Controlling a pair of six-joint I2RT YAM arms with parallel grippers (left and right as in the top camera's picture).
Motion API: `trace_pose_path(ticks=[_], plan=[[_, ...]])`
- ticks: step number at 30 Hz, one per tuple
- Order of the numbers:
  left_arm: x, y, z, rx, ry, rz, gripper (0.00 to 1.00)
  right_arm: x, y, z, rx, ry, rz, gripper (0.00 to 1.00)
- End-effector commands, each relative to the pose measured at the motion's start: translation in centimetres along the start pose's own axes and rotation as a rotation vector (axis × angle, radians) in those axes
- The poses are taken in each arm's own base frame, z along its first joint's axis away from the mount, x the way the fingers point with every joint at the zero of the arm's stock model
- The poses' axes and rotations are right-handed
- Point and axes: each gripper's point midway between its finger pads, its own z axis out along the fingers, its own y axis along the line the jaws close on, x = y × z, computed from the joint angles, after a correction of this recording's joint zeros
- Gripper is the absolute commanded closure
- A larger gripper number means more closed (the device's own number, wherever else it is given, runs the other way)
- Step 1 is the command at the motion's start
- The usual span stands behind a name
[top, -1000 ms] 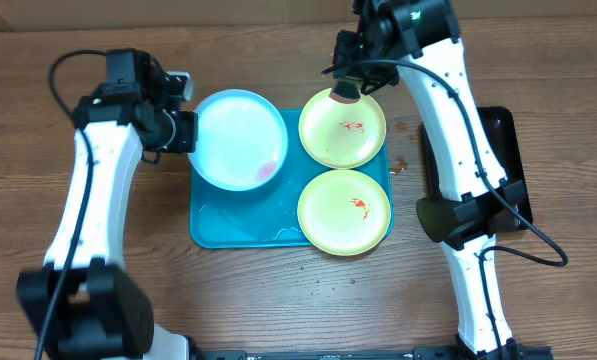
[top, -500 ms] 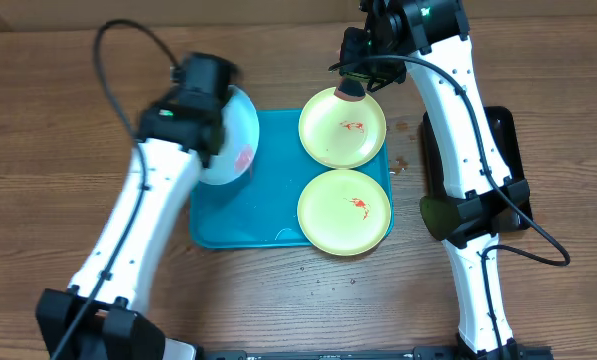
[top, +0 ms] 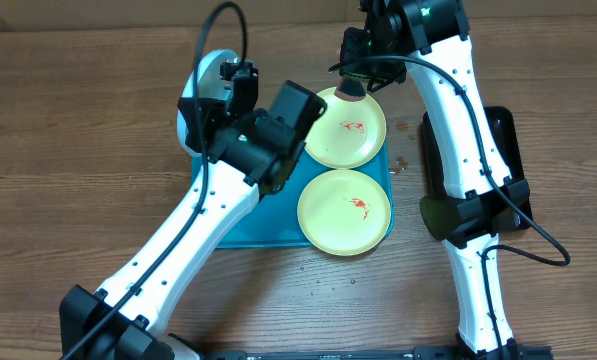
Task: Clean dirty plates on tray and stack at the side
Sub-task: 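Lift the white plate with the left gripper and place it left of tray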
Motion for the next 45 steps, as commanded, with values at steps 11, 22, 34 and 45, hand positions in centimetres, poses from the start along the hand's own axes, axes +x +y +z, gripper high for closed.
trace_pose_path(ticks=[11, 22, 34, 45], plan=[[-1.3, 3.5, -1.4, -0.147, -0.069, -0.071, 0.96, -0.7, 0.1, -2.3, -0.021, -0.057, -0.004, 0.96], [0.7, -4.0, -1.5, 0.295, 0.051, -0.046, 0.96, -0.7, 0.1, -2.3, -0.021, -0.058, -0.004, 0.96], [7.5, -10.4, 1.5, 0.827, 0.405, -0.075, 0.96, -0.7, 0.2, -2.3, -0.022, -0.057, -0.004, 0.96], [11.5, -6.0, 9.3, 1.1, 0.62, -0.48, 0.96, -0.7, 0.2, -2.3, -0.022, -0.057, -0.004, 0.96]])
